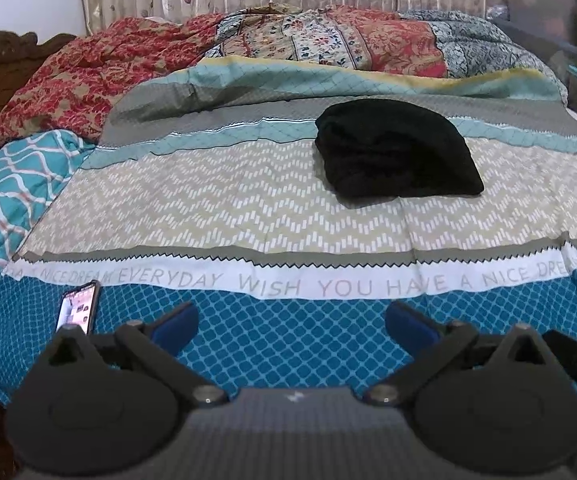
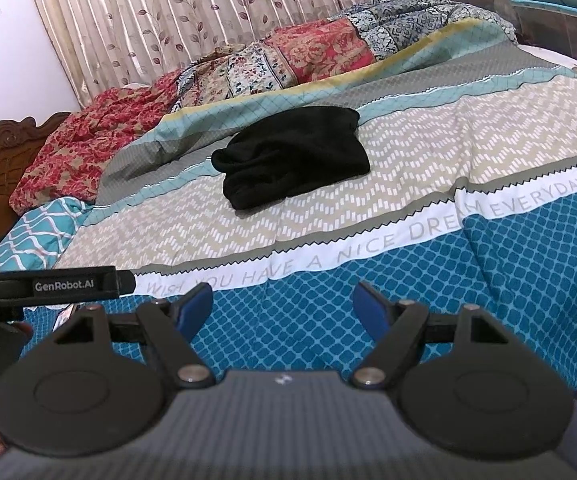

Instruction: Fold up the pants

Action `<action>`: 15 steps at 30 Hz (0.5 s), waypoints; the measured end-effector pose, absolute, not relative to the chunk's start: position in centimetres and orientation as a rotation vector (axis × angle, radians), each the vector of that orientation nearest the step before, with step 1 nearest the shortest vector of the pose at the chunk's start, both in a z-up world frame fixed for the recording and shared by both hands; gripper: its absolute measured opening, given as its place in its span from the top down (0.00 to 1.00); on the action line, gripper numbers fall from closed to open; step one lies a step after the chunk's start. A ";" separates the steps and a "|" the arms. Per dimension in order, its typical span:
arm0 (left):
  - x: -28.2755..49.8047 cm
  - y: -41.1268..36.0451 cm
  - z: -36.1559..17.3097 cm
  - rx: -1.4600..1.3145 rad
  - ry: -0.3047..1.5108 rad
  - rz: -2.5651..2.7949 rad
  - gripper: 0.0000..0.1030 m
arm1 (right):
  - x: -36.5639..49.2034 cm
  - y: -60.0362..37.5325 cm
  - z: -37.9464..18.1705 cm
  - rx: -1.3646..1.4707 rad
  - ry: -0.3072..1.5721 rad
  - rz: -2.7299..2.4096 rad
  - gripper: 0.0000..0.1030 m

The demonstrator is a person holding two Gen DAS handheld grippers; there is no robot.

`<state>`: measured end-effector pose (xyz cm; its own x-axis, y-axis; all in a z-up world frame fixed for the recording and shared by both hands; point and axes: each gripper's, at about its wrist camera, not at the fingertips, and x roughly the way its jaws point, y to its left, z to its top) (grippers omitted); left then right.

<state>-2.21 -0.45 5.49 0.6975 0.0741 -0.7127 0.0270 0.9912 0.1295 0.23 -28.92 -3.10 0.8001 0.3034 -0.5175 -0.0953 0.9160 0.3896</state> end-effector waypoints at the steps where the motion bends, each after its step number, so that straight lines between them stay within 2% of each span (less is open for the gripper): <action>1: -2.3 -0.6 5.4 0.143 0.802 0.025 0.00 | 0.2 -28.9 -3.1 0.359 0.609 0.217 0.23; 15: -2.4 -0.9 5.5 0.191 0.810 0.033 0.00 | 0.4 -29.0 -3.3 0.367 0.621 0.209 0.23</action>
